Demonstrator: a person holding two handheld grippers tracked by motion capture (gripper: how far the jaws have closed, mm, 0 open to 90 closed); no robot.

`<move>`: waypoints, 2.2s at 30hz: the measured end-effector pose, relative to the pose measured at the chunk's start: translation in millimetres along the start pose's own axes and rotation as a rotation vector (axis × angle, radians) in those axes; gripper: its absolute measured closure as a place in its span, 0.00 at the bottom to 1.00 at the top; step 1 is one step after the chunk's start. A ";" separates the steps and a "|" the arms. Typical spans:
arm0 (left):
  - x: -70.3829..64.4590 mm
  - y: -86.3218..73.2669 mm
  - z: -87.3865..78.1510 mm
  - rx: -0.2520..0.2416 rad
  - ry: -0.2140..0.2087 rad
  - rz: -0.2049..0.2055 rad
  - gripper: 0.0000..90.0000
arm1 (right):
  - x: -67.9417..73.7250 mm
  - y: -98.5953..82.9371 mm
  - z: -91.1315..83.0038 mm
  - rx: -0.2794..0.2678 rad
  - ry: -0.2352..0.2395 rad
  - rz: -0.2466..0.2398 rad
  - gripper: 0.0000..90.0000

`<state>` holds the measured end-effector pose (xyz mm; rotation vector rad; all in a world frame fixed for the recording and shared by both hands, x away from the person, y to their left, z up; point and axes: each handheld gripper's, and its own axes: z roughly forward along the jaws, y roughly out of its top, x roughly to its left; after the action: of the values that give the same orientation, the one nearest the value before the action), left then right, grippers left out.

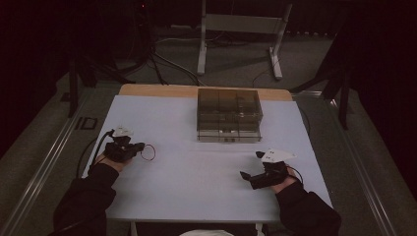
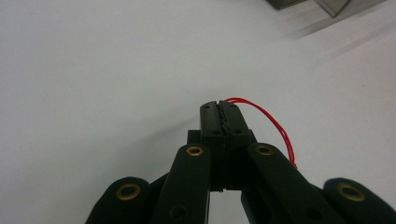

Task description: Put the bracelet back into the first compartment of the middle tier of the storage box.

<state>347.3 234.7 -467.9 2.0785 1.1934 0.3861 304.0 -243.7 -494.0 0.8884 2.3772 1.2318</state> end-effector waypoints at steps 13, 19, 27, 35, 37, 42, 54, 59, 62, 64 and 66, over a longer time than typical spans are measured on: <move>-11.9 10.7 4.6 -0.010 -0.049 0.028 1.00 | 0.3 0.1 -0.3 0.001 0.003 -0.001 0.04; -18.3 16.9 6.9 -0.015 -0.068 0.042 1.00 | 0.4 0.1 -0.2 0.000 0.004 -0.002 0.04; -27.7 27.5 10.0 -0.022 -0.098 0.064 1.00 | 0.4 0.3 -0.4 0.000 0.004 -0.003 0.04; -37.5 40.6 13.4 -0.035 -0.135 0.095 1.00 | 0.3 0.2 -0.5 -0.001 0.008 -0.003 0.04; -40.1 45.4 13.8 -0.040 -0.140 0.105 1.00 | 0.6 0.3 -0.6 -0.002 0.007 -0.004 0.04; -49.6 56.9 17.7 -0.052 -0.174 0.128 1.00 | 0.4 0.3 -0.8 -0.003 0.008 -0.003 0.04; -63.7 71.4 33.5 -0.063 -0.224 0.152 1.00 | 0.7 0.6 -1.4 -0.006 0.007 -0.003 0.04; -67.5 78.1 38.2 -0.068 -0.240 0.161 1.00 | 1.3 0.6 -1.0 -0.006 0.010 -0.010 0.04; -70.9 83.1 40.9 -0.069 -0.248 0.169 1.00 | 1.2 0.7 -1.0 -0.007 0.010 -0.009 0.04; -72.9 86.0 42.9 -0.071 -0.255 0.173 1.00 | 1.2 0.7 -1.3 -0.008 0.012 -0.007 0.04; -75.2 88.7 45.0 -0.075 -0.259 0.180 1.00 | 1.2 0.7 -1.4 -0.010 0.013 -0.010 0.04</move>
<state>388.9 123.0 -431.8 2.1022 0.8314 0.2307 302.6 -243.5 -492.6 0.8671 2.3810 1.2482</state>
